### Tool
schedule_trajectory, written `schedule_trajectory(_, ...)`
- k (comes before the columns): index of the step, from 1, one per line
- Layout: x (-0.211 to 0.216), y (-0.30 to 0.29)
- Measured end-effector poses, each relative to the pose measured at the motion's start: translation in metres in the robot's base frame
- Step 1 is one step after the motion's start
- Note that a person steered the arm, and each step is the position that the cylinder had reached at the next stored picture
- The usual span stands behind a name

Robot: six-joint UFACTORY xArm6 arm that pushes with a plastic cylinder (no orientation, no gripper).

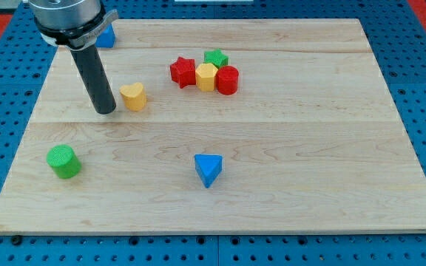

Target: Push the yellow heart into the red circle

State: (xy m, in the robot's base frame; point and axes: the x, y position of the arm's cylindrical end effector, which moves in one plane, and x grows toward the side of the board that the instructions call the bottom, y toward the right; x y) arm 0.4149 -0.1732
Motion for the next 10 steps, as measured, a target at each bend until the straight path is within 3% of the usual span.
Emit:
schedule_trajectory(1, -0.02, 0.01)
schedule_trajectory(6, -0.02, 0.099)
schedule_trajectory(8, 0.015, 0.097)
schedule_trajectory(10, -0.011, 0.099)
